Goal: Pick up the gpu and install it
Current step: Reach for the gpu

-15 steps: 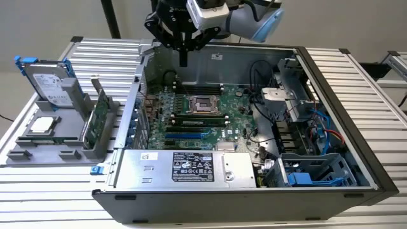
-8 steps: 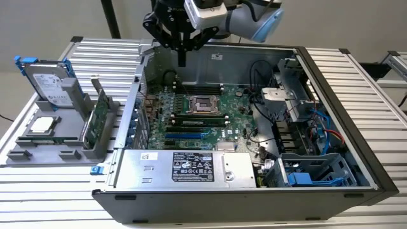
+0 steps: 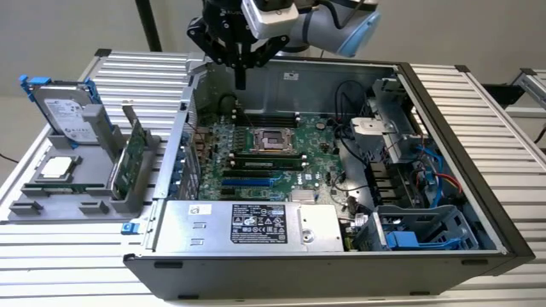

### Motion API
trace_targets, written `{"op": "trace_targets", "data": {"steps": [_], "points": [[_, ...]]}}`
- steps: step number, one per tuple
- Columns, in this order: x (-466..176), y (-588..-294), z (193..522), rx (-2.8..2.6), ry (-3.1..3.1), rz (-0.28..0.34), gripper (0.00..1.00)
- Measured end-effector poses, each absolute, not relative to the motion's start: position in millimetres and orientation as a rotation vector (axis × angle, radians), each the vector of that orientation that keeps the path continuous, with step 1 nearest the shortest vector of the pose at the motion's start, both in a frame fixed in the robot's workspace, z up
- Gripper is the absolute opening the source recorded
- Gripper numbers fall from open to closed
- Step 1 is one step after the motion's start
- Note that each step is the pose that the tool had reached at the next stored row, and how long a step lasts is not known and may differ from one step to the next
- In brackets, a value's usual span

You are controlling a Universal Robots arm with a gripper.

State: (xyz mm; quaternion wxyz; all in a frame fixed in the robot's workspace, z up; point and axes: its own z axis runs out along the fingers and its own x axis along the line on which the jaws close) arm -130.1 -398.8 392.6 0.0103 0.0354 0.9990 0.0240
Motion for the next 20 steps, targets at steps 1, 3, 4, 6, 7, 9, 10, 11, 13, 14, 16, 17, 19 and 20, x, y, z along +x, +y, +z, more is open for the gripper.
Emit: {"op": "trace_targets", "data": {"steps": [1,3,4,6,7,9,10,11,13,14,16,17,19,20], "points": [[-131,-399,393,0.11,3.118,0.075,0.0],[-131,-399,393,0.11,3.118,0.075,0.0],[-132,-399,393,0.11,3.118,0.075,0.0],[-133,-399,393,0.11,3.118,0.075,0.0],[-134,-399,393,0.11,3.118,0.075,0.0],[-136,-399,393,0.111,3.118,0.075,0.0],[-138,-399,393,0.11,3.118,0.075,0.0],[-139,-399,392,0.11,3.118,0.075,0.0],[-142,-399,392,0.11,3.118,0.075,0.0],[-143,-399,392,0.11,3.118,0.075,0.0],[-145,-399,392,0.11,3.118,0.075,0.0],[-146,-399,392,0.11,3.118,0.075,0.0],[-148,-399,392,0.11,3.118,0.075,0.0],[-148,-399,392,0.11,3.118,0.075,0.0]]}}
